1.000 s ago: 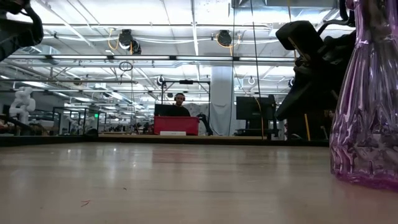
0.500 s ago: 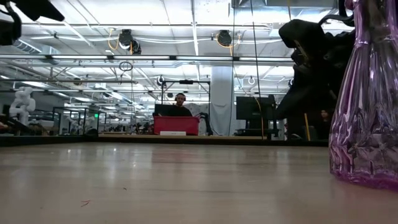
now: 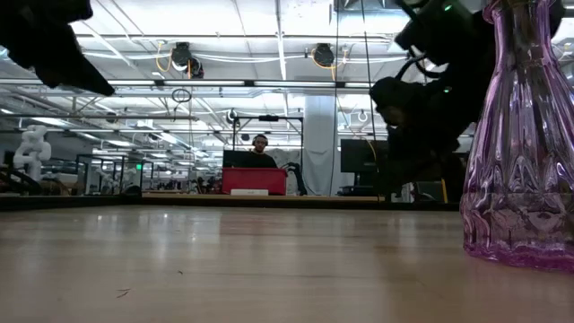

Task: Sort flowers into vase by color
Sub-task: Return to Home Position

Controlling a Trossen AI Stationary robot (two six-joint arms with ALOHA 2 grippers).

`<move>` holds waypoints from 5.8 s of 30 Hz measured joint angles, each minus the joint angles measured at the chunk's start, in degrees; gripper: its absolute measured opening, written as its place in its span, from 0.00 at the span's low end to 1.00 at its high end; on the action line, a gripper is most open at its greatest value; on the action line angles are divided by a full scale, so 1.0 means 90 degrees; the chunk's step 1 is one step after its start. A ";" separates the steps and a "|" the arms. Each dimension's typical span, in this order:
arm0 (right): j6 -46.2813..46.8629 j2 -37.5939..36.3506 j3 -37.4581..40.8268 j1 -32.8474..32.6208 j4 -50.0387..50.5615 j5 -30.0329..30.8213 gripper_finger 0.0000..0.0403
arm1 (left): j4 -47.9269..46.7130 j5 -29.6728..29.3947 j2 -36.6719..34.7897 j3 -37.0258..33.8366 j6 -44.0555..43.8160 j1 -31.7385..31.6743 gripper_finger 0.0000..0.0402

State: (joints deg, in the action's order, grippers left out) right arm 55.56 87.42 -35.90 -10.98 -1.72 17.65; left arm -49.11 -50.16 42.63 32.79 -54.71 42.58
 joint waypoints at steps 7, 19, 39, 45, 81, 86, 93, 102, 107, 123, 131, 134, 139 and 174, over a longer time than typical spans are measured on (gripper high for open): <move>-0.0983 0.0000 0.0000 0.0543 -0.0812 -0.0731 0.00 | 0.0672 0.0078 -0.0001 -0.0344 0.0473 -0.0536 0.00; -0.1707 -0.0002 0.0000 0.1556 -0.1149 -0.1658 0.00 | 0.4798 0.2256 -0.0012 -0.1837 0.3952 -0.3070 0.00; -0.1389 -0.0002 0.0000 0.1809 -0.0765 -0.1842 0.00 | 0.7023 0.4893 -0.1770 -0.3324 0.4808 -0.4645 0.00; -0.1303 -0.0002 0.0000 0.1807 -0.0774 -0.1831 0.00 | 0.5589 0.4878 -0.3114 -0.3327 0.4470 -0.4648 0.00; -0.1759 -0.0005 0.0000 0.1540 -0.0738 -0.1964 0.00 | 0.5100 0.5612 -0.3684 -0.3443 0.5306 -0.4604 0.00; -0.1792 -0.0005 0.0000 0.1540 -0.0738 -0.2218 0.00 | 0.5118 0.5611 -0.3473 -0.3451 0.5326 -0.4604 0.00; -0.1964 -0.0005 0.0000 0.1540 -0.0736 -0.2333 0.00 | 0.5123 0.5611 -0.3492 -0.3453 0.5284 -0.4604 0.00; -0.1917 -0.0005 0.0000 0.1540 -0.0733 -0.2332 0.00 | 0.5122 0.5570 -0.4016 -0.3456 0.5333 -0.4602 0.00; -0.1753 -0.0005 0.0000 0.1540 -0.0736 -0.2302 0.00 | 0.5121 0.5559 -0.4272 -0.3456 0.5507 -0.4602 0.00; -0.1344 -0.0005 0.0000 0.1545 -0.0765 -0.2506 0.00 | 0.5116 0.5519 -0.4702 -0.3456 0.5636 -0.4604 0.01; -0.2072 -0.0005 0.0000 0.1545 -0.0772 -0.2513 0.00 | 0.5118 0.5519 -0.4699 -0.3456 0.5636 -0.4604 0.06; -0.2508 -0.0019 0.0000 0.1545 -0.0763 -0.2513 0.00 | 0.5118 0.5519 -0.4699 -0.3456 0.5634 -0.4604 0.06; -0.3188 -0.0410 0.0000 0.1540 -0.0510 -0.2516 0.00 | 0.5119 0.5519 -0.4699 -0.3456 0.5631 -0.4604 0.07; -0.4239 -0.8768 0.2123 0.0789 0.2455 -0.0975 0.00 | 0.5330 0.5510 -0.4697 -0.3475 0.5629 -0.4604 0.07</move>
State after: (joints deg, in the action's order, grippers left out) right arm 17.41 8.51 -16.80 -3.88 20.38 8.87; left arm -1.15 -0.58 0.36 1.52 -4.05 1.15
